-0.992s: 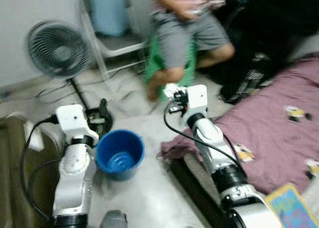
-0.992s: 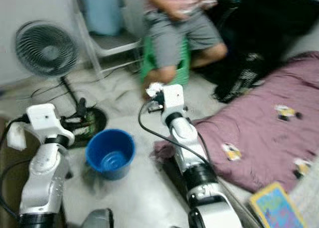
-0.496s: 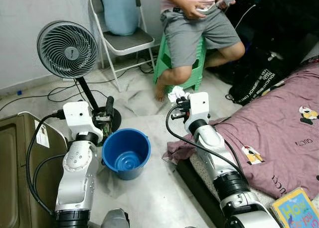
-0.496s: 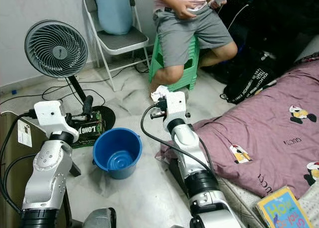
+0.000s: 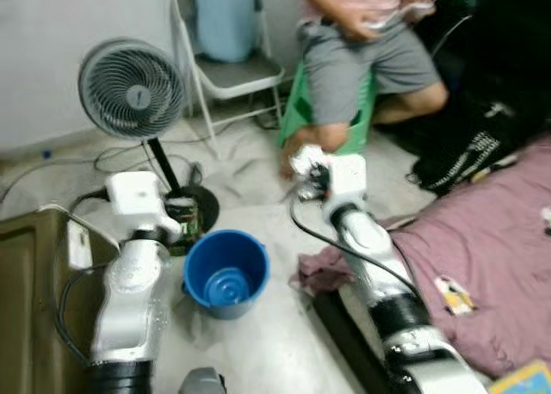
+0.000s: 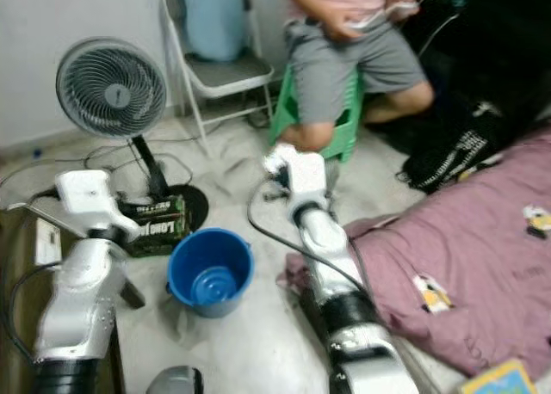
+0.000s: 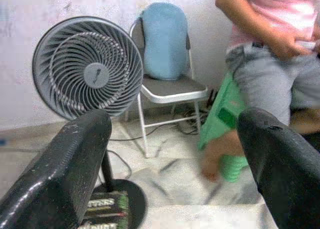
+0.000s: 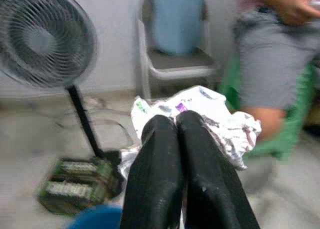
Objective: Clean up the room
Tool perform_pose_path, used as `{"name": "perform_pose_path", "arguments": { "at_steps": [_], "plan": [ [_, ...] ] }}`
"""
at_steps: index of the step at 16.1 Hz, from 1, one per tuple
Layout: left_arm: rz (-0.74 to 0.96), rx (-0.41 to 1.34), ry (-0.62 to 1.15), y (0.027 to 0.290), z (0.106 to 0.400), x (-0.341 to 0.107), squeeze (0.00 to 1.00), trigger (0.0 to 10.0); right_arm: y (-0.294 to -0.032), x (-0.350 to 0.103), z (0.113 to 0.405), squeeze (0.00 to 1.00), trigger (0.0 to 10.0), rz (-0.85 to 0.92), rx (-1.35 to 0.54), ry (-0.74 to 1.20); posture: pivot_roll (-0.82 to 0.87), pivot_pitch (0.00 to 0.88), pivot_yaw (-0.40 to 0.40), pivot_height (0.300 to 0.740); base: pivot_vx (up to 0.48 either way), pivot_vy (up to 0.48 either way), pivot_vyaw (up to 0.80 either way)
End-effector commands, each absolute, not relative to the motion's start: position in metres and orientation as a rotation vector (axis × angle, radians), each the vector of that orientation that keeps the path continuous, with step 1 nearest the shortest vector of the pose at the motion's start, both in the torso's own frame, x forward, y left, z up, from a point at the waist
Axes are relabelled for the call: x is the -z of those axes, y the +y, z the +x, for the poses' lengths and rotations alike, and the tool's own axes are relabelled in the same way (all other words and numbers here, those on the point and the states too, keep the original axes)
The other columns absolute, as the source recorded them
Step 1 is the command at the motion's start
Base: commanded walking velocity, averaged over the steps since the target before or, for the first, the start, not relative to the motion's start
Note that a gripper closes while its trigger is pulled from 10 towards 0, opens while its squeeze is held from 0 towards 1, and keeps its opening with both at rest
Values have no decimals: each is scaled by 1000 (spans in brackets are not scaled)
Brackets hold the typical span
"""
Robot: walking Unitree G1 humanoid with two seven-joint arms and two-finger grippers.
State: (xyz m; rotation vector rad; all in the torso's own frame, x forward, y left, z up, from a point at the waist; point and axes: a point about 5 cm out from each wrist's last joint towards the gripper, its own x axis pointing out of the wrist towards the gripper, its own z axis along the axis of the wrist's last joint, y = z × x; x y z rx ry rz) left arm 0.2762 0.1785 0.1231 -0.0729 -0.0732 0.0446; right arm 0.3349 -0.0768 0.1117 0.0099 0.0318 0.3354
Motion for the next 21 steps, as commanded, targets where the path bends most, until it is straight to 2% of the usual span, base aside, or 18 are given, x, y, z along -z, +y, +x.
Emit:
{"name": "perform_pose_path", "arguments": {
  "at_steps": [1, 4, 7, 21],
  "plan": [
    [-93, -2, -79, 165, 279, -125, 0, 10000, -94, -110, 335, 0, 10000, 0, -291, 35, -8, 0, -26, 740, 382, 0, 0],
    [-92, -2, -78, 164, 280, -125, 0, 10000, -94, -110, 336, 0, 10000, 0, -287, 34, -12, 0, -24, 740, 357, 0, 0],
    [-98, -18, -84, 163, 282, -125, 0, 10000, -93, -111, 336, 0, 10000, -6, -292, 32, -12, 0, -25, 740, 0, 0, 0],
    [-83, -16, -75, 160, 283, -124, 0, 10000, -94, -110, 336, 0, 10000, -12, -294, 33, -14, 0, -26, 740, 0, 0, 783]
  ]
}}
